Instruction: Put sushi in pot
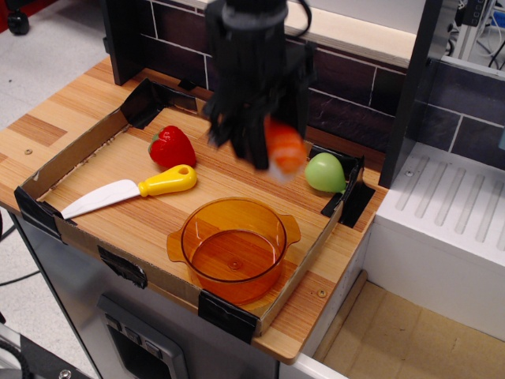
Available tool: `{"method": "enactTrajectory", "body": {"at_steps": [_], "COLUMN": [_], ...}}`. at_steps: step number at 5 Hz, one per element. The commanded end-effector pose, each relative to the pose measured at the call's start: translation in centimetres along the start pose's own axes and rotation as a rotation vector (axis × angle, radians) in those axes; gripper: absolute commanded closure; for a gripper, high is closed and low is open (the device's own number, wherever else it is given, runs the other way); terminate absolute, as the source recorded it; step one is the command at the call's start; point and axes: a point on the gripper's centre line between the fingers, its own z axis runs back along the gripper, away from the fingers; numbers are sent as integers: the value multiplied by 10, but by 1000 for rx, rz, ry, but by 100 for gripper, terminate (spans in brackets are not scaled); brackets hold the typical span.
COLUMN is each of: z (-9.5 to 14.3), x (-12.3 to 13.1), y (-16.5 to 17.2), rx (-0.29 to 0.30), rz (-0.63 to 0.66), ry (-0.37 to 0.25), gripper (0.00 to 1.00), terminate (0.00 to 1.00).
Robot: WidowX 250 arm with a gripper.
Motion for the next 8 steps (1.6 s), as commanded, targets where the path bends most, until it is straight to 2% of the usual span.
{"method": "enactTrajectory", "body": {"at_steps": [1, 2, 3, 4, 5, 6, 7, 8], "z": [-18, -34, -48, -52, -50, -47, -38, -17], "x": [5, 10, 6, 4, 10, 18, 22, 19], "y": [24, 27, 32, 36, 35, 28, 24, 19], "rx": [35, 67, 76, 110, 96, 91, 77, 39], "rz": [-69, -59, -99, -98, -89, -63, -69, -61], "ry": [-45, -46, -84, -77, -81, -85, -92, -76], "gripper": [100, 100, 100, 100, 100, 0, 0, 0], "terminate": [0, 0, 0, 0, 0, 0, 0, 0]}}
